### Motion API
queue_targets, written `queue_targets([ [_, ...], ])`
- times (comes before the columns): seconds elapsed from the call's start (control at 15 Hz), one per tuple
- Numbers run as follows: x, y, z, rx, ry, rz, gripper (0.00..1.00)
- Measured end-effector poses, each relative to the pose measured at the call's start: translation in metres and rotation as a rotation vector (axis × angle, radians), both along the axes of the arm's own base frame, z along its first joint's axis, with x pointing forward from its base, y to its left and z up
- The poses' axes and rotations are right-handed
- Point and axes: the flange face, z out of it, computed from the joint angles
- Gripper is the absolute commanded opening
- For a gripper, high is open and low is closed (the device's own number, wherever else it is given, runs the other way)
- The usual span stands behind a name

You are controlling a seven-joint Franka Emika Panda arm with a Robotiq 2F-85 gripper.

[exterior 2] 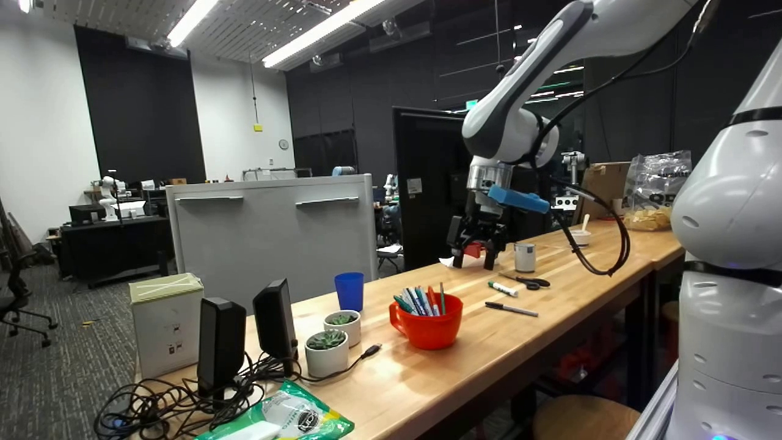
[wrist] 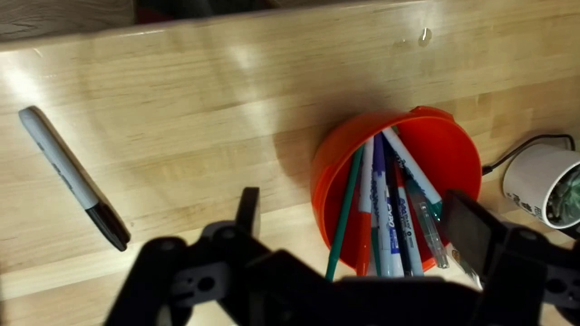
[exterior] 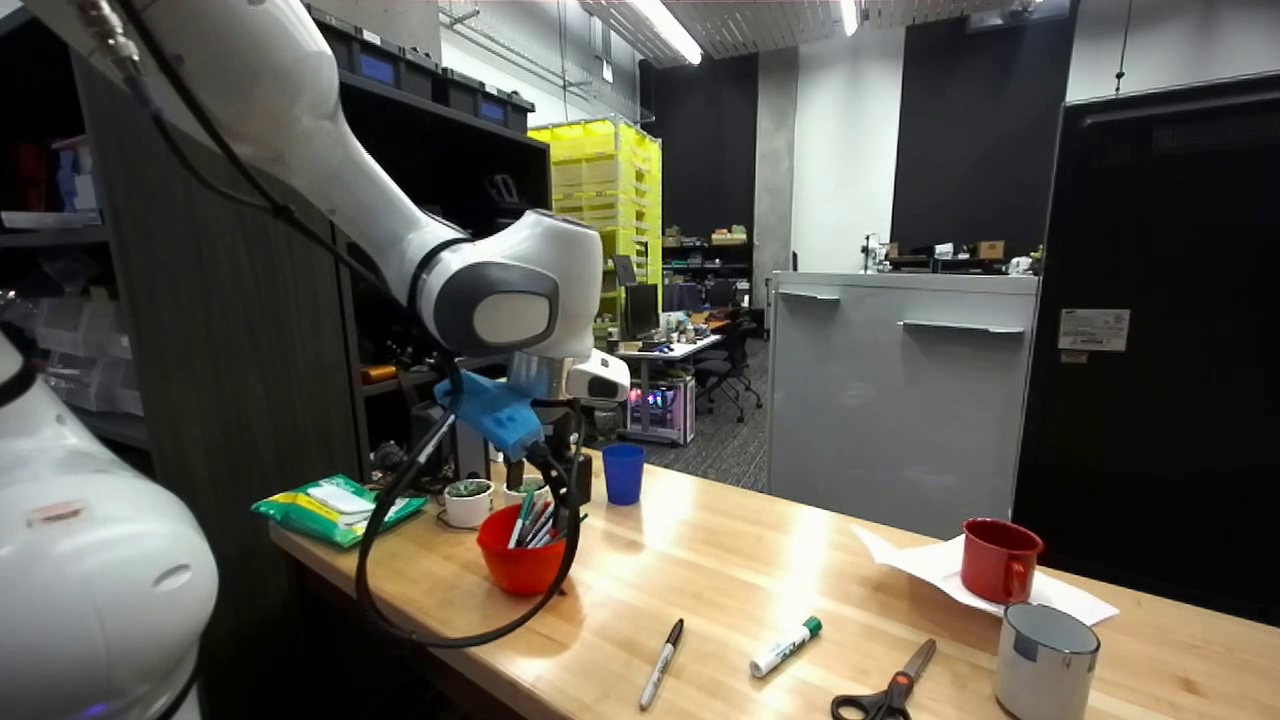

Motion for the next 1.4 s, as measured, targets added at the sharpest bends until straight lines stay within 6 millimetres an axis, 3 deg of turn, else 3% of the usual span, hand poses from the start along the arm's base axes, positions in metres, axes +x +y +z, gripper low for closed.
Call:
queue_targets([
  [0.2,-0.008,0.019,-0.003,-0.007,-0.048,0.028,1.0],
  [0.6,0.012,0.048,0.013,-0.003,-0.197,-0.078,1.0],
  [0.87,0.023,0.063,-0.004,-0.034,-0.23,-0.154,1.0],
  [1.07,0.031,0.06,-0.026,-0.074,-0.238,-0.212,1.0],
  [1.4,0.041,0.035,-0.053,-0.156,-0.257,-0.281,1.0],
])
